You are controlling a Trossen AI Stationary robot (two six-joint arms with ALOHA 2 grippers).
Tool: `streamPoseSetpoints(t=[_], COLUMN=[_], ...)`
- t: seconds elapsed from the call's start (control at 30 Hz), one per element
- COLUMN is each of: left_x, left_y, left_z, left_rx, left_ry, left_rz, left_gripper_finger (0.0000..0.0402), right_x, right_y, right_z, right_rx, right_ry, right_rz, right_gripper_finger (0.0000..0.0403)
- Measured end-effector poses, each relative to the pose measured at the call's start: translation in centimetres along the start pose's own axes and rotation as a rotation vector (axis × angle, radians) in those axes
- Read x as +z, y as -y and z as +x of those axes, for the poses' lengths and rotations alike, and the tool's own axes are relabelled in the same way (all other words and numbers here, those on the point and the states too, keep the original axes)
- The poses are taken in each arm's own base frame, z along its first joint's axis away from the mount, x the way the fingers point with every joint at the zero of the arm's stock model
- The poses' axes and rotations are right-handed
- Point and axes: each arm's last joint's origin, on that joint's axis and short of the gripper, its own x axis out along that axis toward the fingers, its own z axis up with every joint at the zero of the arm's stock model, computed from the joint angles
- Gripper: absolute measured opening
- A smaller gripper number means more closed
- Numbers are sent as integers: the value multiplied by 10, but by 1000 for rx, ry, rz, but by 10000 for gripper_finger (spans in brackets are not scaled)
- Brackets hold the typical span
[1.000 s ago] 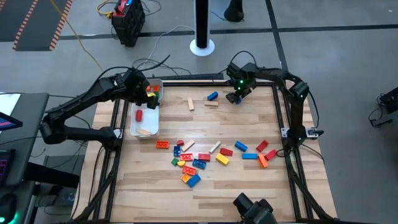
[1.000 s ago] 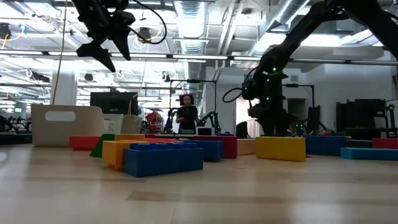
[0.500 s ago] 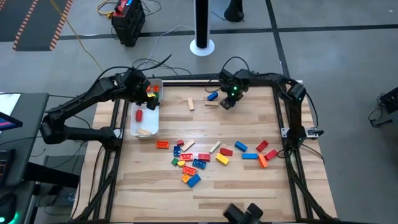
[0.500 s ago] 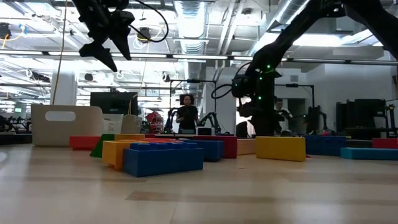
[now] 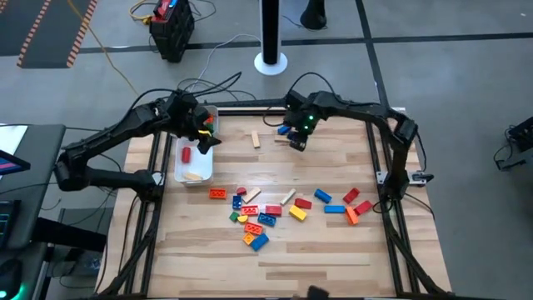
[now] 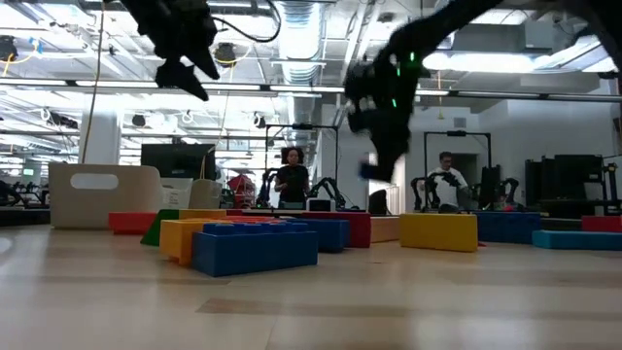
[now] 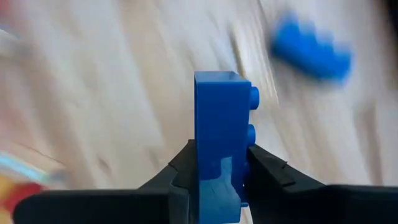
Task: Sort blocks by size
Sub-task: Put the large blue game piece into the white bin
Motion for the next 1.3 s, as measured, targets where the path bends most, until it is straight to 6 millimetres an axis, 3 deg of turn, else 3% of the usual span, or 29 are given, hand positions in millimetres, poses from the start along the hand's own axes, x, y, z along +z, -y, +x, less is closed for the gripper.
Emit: streamPoseSetpoints(t=[0.2,0.53,0.9,1.1,1.3], left_x=[12,32,41,45,44], left_y=[13,34,46,47,47], left_z=[20,43,41,40,40], left_rx=[-117,-213,-258,-265,-268], left_ry=[49,200,317,361,349], left_rz=[91,166,226,235,235], left_gripper_finger=[274,274,270,213,111], right_x=[30,53,62,66,68], right_y=[-41,-98,-106,-115,-118], right_z=[-43,-69,-76,-78,-79], right_rx=[87,120,106,122,145], right_ry=[323,508,601,649,672], right_rz=[-181,-374,-340,-354,-301], right_gripper_finger=[113,113,113,117,124])
